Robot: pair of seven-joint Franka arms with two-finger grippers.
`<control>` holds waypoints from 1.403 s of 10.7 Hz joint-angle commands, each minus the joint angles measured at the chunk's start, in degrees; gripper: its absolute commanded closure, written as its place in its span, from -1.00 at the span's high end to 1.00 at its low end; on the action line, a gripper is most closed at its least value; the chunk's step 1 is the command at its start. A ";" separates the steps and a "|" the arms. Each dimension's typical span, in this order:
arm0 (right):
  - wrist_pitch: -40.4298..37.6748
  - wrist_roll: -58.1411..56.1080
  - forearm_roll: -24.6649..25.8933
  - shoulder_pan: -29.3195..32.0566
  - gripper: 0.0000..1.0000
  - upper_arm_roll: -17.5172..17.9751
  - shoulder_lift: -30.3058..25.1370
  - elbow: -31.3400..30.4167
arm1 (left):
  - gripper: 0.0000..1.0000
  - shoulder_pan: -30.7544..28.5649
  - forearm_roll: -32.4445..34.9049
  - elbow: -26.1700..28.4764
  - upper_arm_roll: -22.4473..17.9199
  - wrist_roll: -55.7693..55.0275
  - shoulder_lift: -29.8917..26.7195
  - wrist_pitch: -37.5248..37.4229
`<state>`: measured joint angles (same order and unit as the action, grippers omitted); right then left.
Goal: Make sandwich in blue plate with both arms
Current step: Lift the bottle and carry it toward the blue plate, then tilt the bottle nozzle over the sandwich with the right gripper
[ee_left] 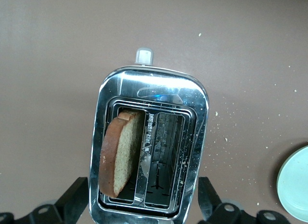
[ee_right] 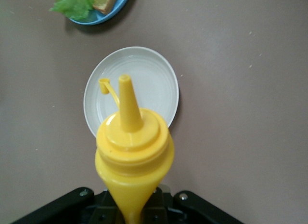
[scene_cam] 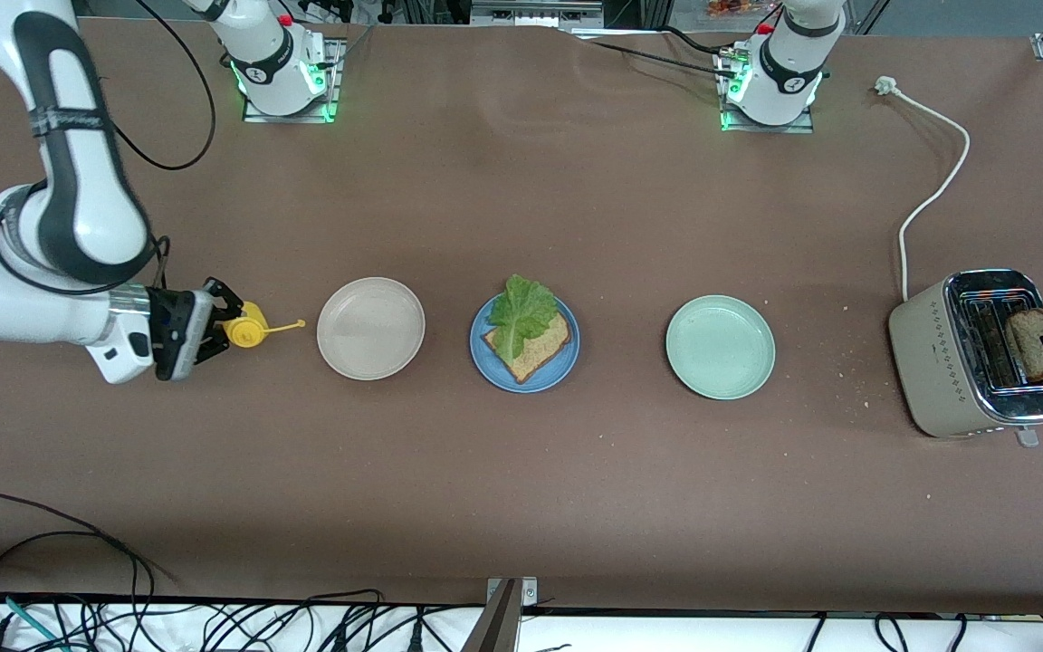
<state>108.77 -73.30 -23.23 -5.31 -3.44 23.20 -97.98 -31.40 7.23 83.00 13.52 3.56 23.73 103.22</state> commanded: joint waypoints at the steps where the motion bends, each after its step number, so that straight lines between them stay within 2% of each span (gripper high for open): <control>1: -1.28 14.82 14.91 -9.60 -1.00 -0.25 2.72 8.66 | 1.00 -0.24 1.48 -0.38 0.28 0.84 -0.27 -0.12; 2: -1.28 17.38 19.31 -12.33 -1.00 -0.25 3.68 10.16 | 1.00 -0.24 1.48 -0.38 0.28 0.84 -0.27 -0.12; 4: -1.19 22.04 24.43 -17.42 -1.00 -0.25 5.44 12.27 | 1.00 -0.24 1.48 -0.38 0.28 0.84 -0.27 -0.12; 6: -1.28 24.86 31.80 -22.96 -1.00 -0.25 7.29 14.56 | 1.00 -0.24 1.48 -0.21 0.28 0.84 -0.27 -0.12; 10: -2.94 28.81 48.23 -34.82 -1.00 -0.42 9.39 14.57 | 1.00 -0.33 1.48 -0.38 0.28 0.84 -0.27 -0.12; 12: -3.83 32.24 55.89 -38.53 -1.00 -0.51 12.12 14.66 | 1.00 -0.33 1.56 -0.47 0.10 0.84 -0.35 -0.12; 15: -9.95 35.24 63.97 -42.31 -1.00 -0.60 15.11 14.66 | 1.00 -0.77 1.56 -0.47 0.10 0.84 -0.27 -0.03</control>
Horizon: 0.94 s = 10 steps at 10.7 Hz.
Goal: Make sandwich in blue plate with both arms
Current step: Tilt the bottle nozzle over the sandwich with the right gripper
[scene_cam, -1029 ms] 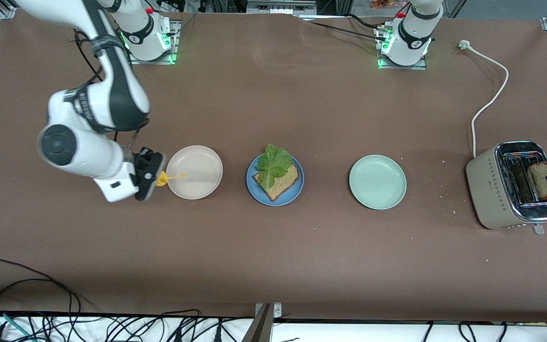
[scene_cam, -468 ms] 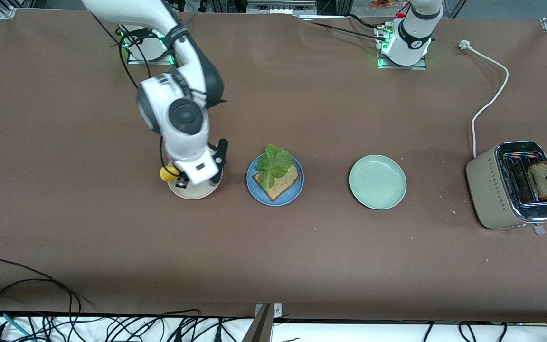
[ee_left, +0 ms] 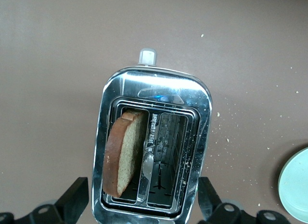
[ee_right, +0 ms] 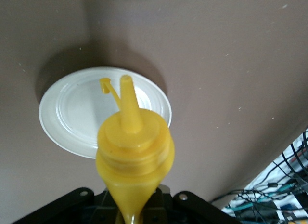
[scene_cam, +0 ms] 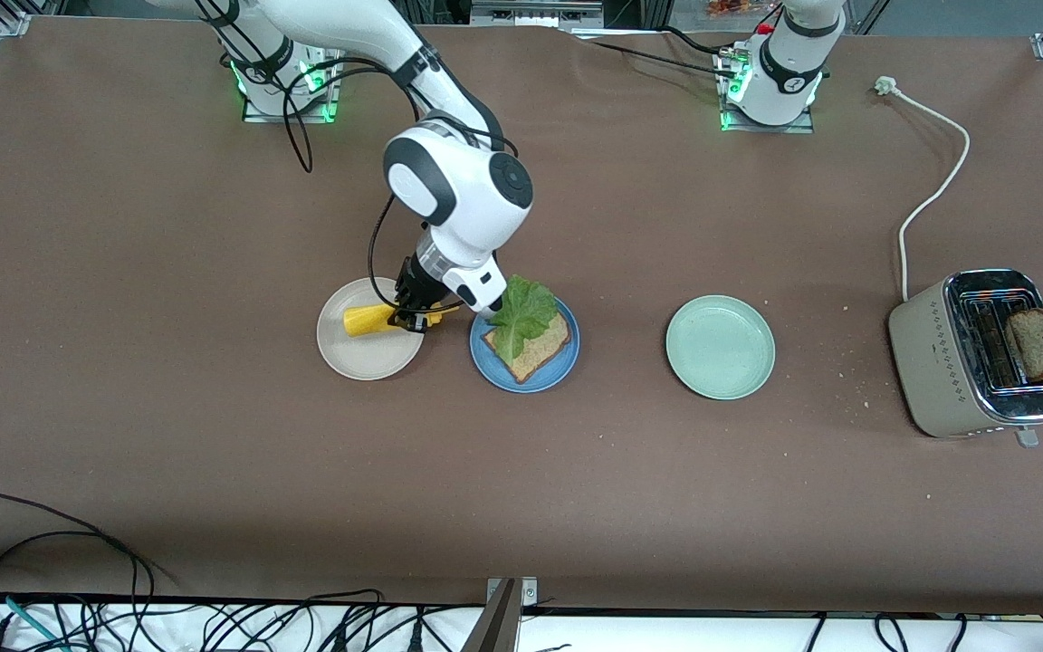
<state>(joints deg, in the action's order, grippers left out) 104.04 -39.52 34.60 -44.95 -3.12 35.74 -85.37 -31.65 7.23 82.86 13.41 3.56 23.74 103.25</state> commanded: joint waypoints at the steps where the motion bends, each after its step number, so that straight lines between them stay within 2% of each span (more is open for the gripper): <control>1: -7.25 2.68 8.71 -3.90 -1.00 -0.92 3.37 2.13 | 1.00 -0.51 1.56 -0.42 0.22 0.84 -0.27 -0.07; 4: -7.45 3.66 8.12 -4.10 -1.00 -0.92 2.94 3.00 | 1.00 -0.69 1.48 -0.42 0.22 0.84 -0.27 -0.07; 5: -7.45 3.23 5.59 -3.83 -1.00 -1.18 2.41 4.58 | 1.00 -0.78 1.48 -0.42 0.22 0.84 -0.27 -0.07; 6: -7.45 1.05 1.22 -2.52 -1.00 -1.27 0.84 5.47 | 1.00 -0.78 1.48 -0.42 0.22 0.84 -0.27 -0.07; 10: -6.83 -12.39 -22.06 8.89 -1.00 -1.45 -5.85 5.74 | 1.00 -0.69 1.39 -0.42 0.22 0.84 -0.27 -0.07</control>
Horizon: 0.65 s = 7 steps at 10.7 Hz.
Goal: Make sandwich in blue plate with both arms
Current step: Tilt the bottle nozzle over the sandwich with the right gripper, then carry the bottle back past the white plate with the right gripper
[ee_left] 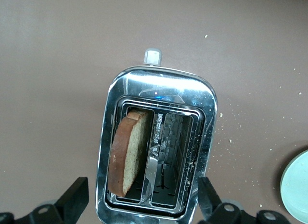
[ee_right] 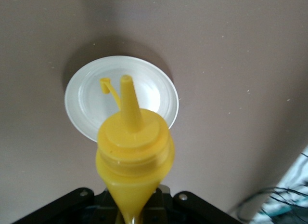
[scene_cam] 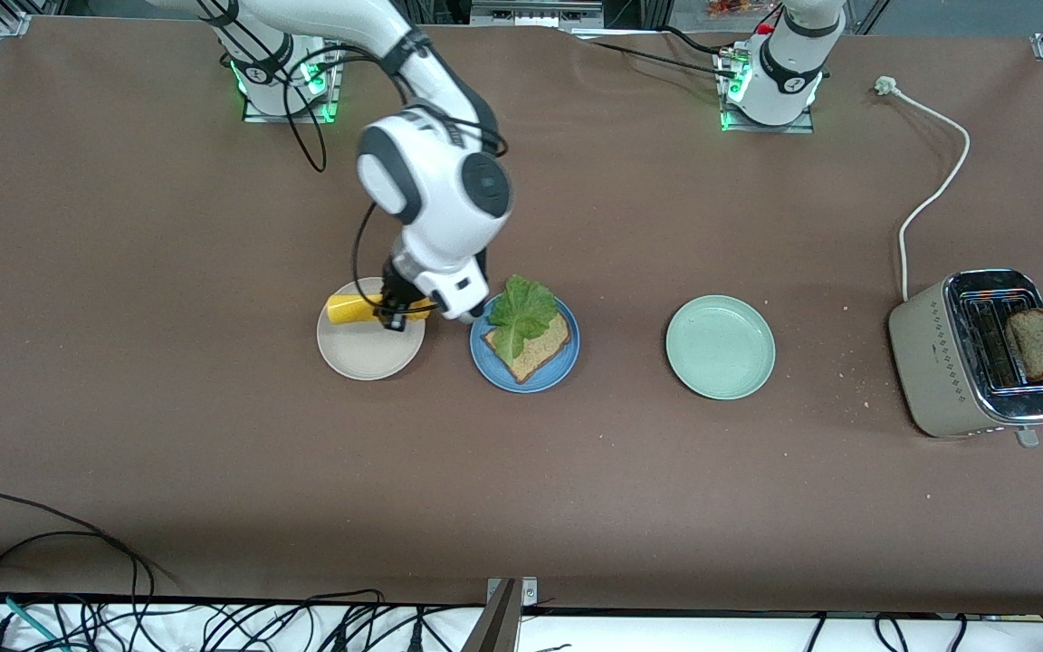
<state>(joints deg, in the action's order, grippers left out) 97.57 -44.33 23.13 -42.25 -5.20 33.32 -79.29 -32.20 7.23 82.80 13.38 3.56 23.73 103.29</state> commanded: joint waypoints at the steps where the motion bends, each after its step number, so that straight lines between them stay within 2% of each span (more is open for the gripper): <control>1: -0.28 -10.92 -16.92 9.52 -1.00 0.63 -4.39 -0.34 | 1.00 -0.23 1.39 -0.36 0.24 0.84 -0.26 -0.11; 5: -0.89 -31.02 -38.82 21.92 -1.00 0.54 -4.84 -0.69 | 1.00 -0.23 1.56 -0.36 0.24 0.84 -0.18 1.83; 7: -2.55 -42.37 -42.45 25.88 -1.00 0.54 -4.84 -1.83 | 1.00 -0.31 1.56 -0.36 0.24 0.84 -0.18 1.92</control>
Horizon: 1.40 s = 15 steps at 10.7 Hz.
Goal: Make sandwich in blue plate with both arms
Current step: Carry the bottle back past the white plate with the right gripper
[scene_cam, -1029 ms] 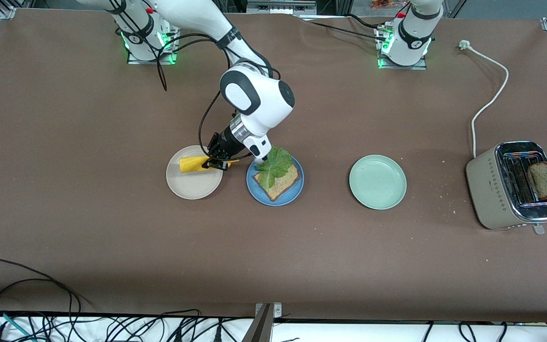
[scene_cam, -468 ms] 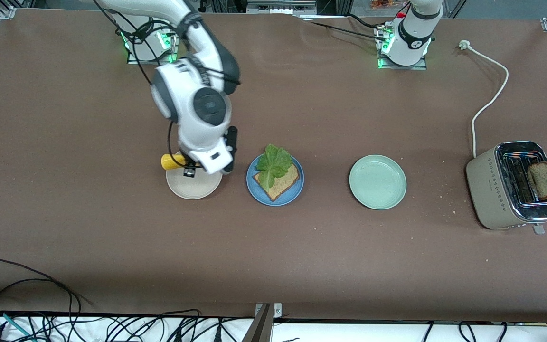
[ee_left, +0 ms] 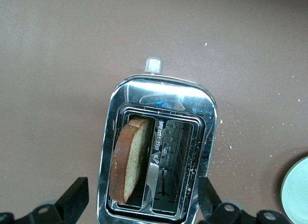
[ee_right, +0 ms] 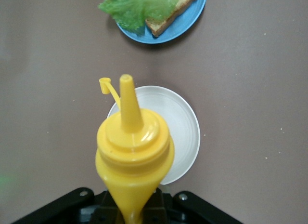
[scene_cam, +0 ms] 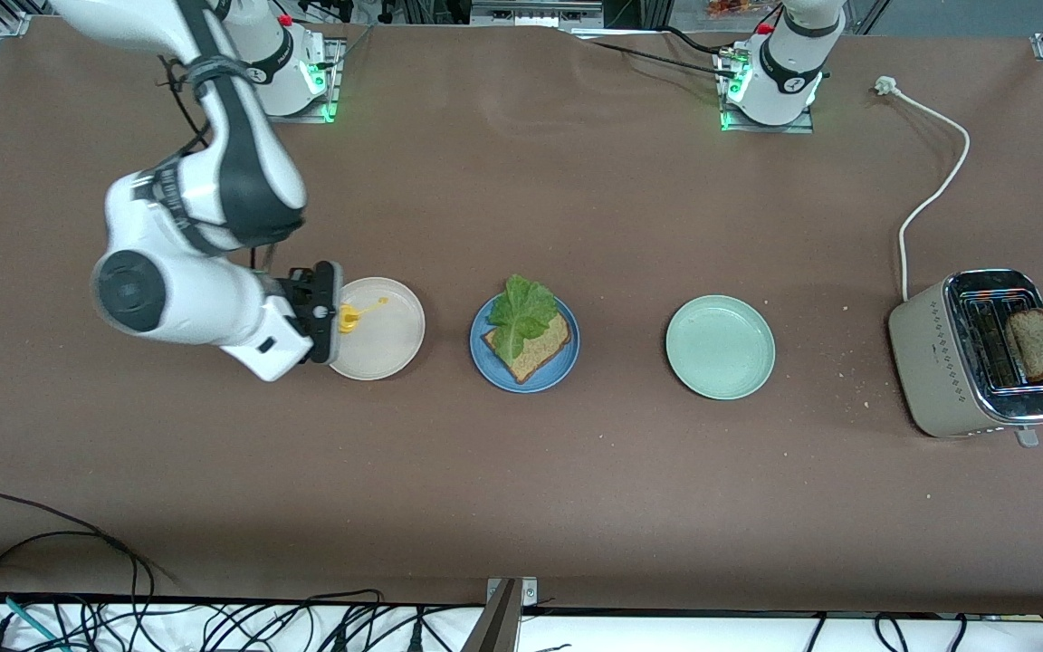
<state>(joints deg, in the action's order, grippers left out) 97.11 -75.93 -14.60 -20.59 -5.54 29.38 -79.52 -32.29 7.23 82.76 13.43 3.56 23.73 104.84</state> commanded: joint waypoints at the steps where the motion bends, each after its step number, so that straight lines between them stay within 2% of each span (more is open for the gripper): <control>1: -2.71 -16.39 -6.74 6.16 -1.00 0.88 -0.82 -2.56 | 1.00 -0.23 1.48 -0.23 0.20 0.75 -0.18 0.37; 6: -6.49 -42.06 -21.41 18.37 -1.00 1.06 0.85 -12.40 | 1.00 -0.23 1.47 -0.23 0.20 0.84 -0.18 0.45; 10: -7.63 -55.79 -26.00 23.40 -1.00 1.15 7.43 -13.03 | 1.00 -0.23 1.56 -0.06 0.20 0.84 -0.18 0.71; 15: -7.20 -64.17 -29.87 25.34 -1.00 1.06 12.63 -12.77 | 1.00 -0.23 1.47 0.38 0.28 0.84 -0.18 0.72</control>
<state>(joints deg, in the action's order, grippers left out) 90.70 -137.72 -42.04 3.24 -5.33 40.50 -92.77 -32.35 7.23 82.84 13.44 3.56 23.79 105.21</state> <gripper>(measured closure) 0.938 0.000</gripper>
